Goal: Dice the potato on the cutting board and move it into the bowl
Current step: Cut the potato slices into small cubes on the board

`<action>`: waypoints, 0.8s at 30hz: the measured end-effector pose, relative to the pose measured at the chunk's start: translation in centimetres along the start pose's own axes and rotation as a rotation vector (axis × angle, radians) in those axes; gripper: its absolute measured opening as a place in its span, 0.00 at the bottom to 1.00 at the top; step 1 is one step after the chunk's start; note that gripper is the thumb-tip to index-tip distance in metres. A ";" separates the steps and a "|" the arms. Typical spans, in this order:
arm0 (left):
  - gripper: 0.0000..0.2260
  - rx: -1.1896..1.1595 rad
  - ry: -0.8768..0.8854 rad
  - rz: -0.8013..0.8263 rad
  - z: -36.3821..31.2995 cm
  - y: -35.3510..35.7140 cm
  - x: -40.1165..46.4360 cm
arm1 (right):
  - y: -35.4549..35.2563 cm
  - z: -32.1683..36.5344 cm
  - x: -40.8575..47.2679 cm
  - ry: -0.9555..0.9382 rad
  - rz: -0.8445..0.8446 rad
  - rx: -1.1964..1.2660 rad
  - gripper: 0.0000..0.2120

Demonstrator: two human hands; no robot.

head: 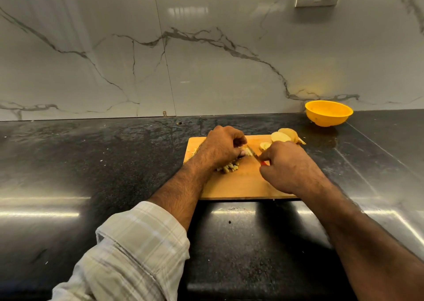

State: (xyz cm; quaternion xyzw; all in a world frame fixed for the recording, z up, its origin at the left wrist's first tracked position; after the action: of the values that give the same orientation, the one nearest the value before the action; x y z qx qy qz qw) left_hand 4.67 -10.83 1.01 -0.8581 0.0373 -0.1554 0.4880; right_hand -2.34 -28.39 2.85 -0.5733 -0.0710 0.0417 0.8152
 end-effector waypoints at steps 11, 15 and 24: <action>0.07 0.000 -0.003 0.011 0.1 0.2 0.3 | 1.5 1.5 1.8 -0.006 0.011 0.011 0.18; 0.07 0.021 0.001 0.004 0.1 0.1 0.3 | 1.4 2.0 2.2 -0.020 0.014 -0.039 0.18; 0.09 -0.020 0.013 -0.010 0.9 -0.2 0.1 | 0.5 -0.2 0.4 -0.050 -0.016 0.067 0.19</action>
State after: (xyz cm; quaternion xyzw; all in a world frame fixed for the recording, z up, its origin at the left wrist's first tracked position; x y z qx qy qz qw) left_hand 5.00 -9.97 0.81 -0.8621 0.0377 -0.1629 0.4783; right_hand -1.88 -28.33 2.36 -0.5438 -0.0944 0.0517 0.8323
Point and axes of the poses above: each hand's wrist, its own x-axis towards the middle knuckle, its own y-axis out of the palm, z = x × y, the point moved 3 cm from there along x, towards the middle knuckle, and after that the axes turned 2 degrees about x, right-handed, at the moved point
